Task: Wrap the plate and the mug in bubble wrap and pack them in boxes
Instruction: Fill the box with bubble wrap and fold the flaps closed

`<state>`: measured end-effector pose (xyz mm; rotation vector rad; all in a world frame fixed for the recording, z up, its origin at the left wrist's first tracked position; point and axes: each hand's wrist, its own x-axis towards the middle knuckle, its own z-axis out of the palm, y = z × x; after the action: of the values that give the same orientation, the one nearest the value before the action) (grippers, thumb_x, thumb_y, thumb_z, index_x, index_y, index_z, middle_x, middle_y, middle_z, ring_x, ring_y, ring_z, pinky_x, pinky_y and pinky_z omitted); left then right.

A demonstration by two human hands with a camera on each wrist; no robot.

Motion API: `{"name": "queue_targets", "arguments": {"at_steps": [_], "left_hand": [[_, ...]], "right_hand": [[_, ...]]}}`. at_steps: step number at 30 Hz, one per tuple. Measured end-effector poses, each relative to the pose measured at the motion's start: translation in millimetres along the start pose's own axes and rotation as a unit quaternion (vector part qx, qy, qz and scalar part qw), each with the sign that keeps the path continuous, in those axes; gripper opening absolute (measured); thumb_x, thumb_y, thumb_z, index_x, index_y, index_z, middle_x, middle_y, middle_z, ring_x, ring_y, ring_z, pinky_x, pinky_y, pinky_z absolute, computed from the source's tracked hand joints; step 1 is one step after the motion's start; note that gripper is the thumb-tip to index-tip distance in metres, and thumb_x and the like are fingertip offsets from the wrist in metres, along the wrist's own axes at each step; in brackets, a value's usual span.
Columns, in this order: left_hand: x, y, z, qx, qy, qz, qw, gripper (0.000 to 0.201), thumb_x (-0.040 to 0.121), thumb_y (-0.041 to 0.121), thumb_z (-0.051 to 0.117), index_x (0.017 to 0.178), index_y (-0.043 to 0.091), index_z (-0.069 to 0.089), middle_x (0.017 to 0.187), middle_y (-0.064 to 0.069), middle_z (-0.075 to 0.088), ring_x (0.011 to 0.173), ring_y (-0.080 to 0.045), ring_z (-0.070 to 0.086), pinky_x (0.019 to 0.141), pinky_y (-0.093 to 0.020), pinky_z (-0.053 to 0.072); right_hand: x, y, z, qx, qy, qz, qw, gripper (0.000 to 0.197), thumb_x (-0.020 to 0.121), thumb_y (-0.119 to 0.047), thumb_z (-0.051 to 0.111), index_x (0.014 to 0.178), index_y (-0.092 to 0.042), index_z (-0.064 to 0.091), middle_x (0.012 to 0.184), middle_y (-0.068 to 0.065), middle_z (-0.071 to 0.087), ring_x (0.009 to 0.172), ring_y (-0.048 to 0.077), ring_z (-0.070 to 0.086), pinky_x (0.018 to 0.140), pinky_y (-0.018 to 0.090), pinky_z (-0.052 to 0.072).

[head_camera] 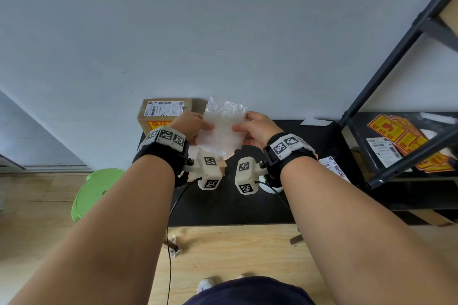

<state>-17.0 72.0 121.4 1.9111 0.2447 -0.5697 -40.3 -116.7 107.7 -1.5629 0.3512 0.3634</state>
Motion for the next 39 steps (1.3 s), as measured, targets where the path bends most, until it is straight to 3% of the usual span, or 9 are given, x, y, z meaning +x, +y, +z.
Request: {"name": "queue_targets", "arguments": {"at_steps": [5,10,13,16,19,24,29,33,39], "left_hand": [[-2.9,0.6,9.8,-0.121,-0.011,-0.077,0.99,0.029,0.091,0.012,0.063,0.116,0.0,0.055,0.112,-0.019,0.065,0.087,-0.032,0.071,0.07,-0.042,0.06],[-5.3,0.6,12.6,-0.187,-0.01,-0.094,0.978,0.028,0.098,0.009,0.044,0.122,-0.003,0.047,0.112,-0.025,0.062,0.088,-0.037,0.068,0.054,-0.035,0.057],[-6.3,3.5,9.6,-0.246,-0.009,-0.11,0.963,0.041,0.1,0.029,0.041,0.12,-0.006,0.044,0.108,-0.027,0.064,0.086,-0.039,0.068,0.055,-0.039,0.057],[-7.7,3.5,6.8,-0.234,-0.026,-0.108,0.966,0.065,0.09,0.054,0.055,0.118,-0.003,0.043,0.109,-0.026,0.063,0.088,-0.037,0.07,0.063,-0.042,0.059],[-10.2,-0.4,7.9,-0.203,-0.029,-0.114,0.972,0.047,0.087,0.031,0.067,0.114,-0.001,0.046,0.103,-0.026,0.066,0.08,-0.035,0.071,0.065,-0.04,0.059],[0.3,-8.7,6.8,-0.148,0.034,-0.079,0.985,0.026,0.091,-0.001,0.056,0.117,-0.001,0.051,0.117,-0.022,0.06,0.093,-0.03,0.067,0.071,-0.038,0.06],[15.5,-15.0,-3.5,-0.004,0.057,-0.003,0.998,0.043,0.086,0.0,0.063,0.128,0.0,0.053,0.12,-0.016,0.06,0.102,-0.033,0.063,0.076,-0.038,0.058],[23.7,-7.8,-9.3,0.007,0.0,0.027,1.0,0.032,0.085,0.001,0.066,0.116,0.007,0.059,0.114,-0.018,0.064,0.102,-0.035,0.065,0.091,-0.049,0.054],[43.4,-17.6,-26.0,0.121,0.007,0.098,0.988,0.022,0.086,0.02,0.071,0.104,0.014,0.06,0.096,-0.002,0.064,0.086,-0.018,0.063,0.084,-0.033,0.055]], "right_hand": [[2.4,-0.5,-1.0,0.021,0.022,-0.04,0.999,0.048,0.084,0.006,0.066,0.125,-0.017,0.057,0.106,0.0,0.062,0.088,0.019,0.065,0.083,0.037,0.056],[0.1,-5.3,3.9,-0.135,0.054,-0.106,0.984,0.035,0.084,0.006,0.056,0.082,-0.025,0.071,0.099,-0.001,0.067,0.099,0.02,0.063,0.094,0.035,0.053],[-2.5,-8.2,7.2,-0.222,0.056,-0.157,0.961,0.041,0.084,0.009,0.043,0.079,-0.019,0.073,0.088,-0.002,0.063,0.093,0.022,0.06,0.082,0.028,0.051],[-0.9,-6.9,12.2,-0.291,0.042,-0.194,0.936,0.042,0.086,0.007,0.049,0.069,-0.025,0.07,0.105,0.006,0.058,0.105,0.025,0.055,0.093,0.03,0.044],[-1.7,-3.6,14.3,-0.324,0.036,-0.206,0.922,0.046,0.086,0.009,0.042,0.074,-0.022,0.074,0.11,0.006,0.056,0.105,0.022,0.053,0.098,0.035,0.043],[-10.4,-8.6,7.5,-0.319,-0.033,-0.149,0.936,0.045,0.082,0.01,0.045,0.098,-0.022,0.073,0.101,-0.005,0.064,0.091,0.012,0.056,0.073,0.02,0.046],[-5.9,-20.5,15.3,-0.203,-0.001,-0.102,0.974,0.029,0.084,-0.01,0.061,0.111,-0.013,0.069,0.093,-0.005,0.064,0.094,0.014,0.058,0.078,0.021,0.046],[6.9,-21.3,26.0,-0.329,-0.013,-0.09,0.94,0.055,0.084,-0.025,0.074,0.134,-0.011,0.055,0.131,0.002,0.058,0.12,0.018,0.055,0.092,0.024,0.039],[23.0,-11.3,49.7,-0.336,0.066,-0.023,0.939,0.029,0.078,-0.021,0.077,0.104,-0.01,0.069,0.094,0.003,0.066,0.08,0.018,0.06,0.062,0.025,0.043]]}}
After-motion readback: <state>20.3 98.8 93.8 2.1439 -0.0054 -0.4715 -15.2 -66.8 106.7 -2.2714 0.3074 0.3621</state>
